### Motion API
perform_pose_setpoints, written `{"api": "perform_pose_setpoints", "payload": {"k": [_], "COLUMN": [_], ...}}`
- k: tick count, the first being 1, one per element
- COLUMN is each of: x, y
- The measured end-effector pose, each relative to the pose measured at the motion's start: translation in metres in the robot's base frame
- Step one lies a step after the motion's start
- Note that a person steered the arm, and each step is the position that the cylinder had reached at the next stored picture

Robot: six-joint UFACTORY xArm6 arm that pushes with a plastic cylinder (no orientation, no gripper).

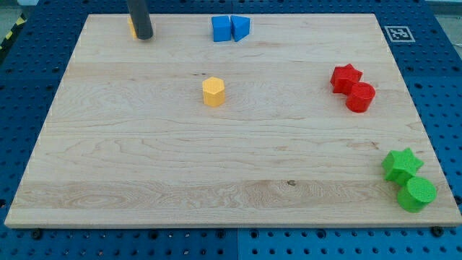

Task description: Move your arm towards the blue cube

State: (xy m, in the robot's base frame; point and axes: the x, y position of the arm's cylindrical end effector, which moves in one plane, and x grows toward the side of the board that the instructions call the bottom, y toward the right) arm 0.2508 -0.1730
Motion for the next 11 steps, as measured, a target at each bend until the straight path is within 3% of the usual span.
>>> {"api": "perform_pose_setpoints", "payload": {"k": [2,5,8,11], "x": [0.002,0.107,0.109,-0.005], "y": [0.0,0.065,0.067,0.094]}}
